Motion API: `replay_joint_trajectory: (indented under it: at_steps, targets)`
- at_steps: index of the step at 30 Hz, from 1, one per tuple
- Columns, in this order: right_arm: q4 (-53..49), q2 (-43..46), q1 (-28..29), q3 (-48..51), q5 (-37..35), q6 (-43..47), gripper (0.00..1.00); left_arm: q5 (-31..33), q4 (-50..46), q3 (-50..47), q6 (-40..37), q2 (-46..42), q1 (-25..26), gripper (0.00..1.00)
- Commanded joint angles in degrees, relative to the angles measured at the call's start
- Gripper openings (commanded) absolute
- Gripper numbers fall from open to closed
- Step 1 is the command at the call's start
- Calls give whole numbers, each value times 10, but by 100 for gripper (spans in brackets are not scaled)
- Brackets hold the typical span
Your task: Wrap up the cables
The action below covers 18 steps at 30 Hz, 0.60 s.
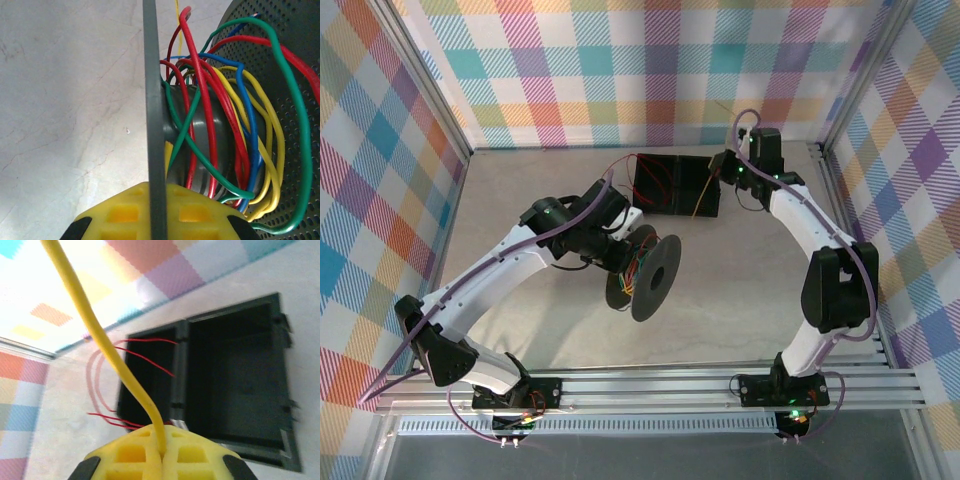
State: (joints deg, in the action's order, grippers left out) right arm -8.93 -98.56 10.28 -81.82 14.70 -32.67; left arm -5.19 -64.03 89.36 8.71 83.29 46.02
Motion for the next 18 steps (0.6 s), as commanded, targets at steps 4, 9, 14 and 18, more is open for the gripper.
replay_joint_trajectory:
  at_steps: [4, 9, 14, 18]
  targets:
    - [91, 3, -1, -82, 117, -97, 0, 22, -27, -15, 9, 37, 15, 0]
    - [123, 19, 22, -109, 156, -132, 0, 69, -29, 0, 22, 76, 15, 0]
    - [150, 42, 53, -123, 170, -162, 0, 115, -34, 17, 37, 115, 15, 0]
    - [190, 55, 79, -123, 178, -200, 0, 127, -31, 23, 48, 136, 9, 0]
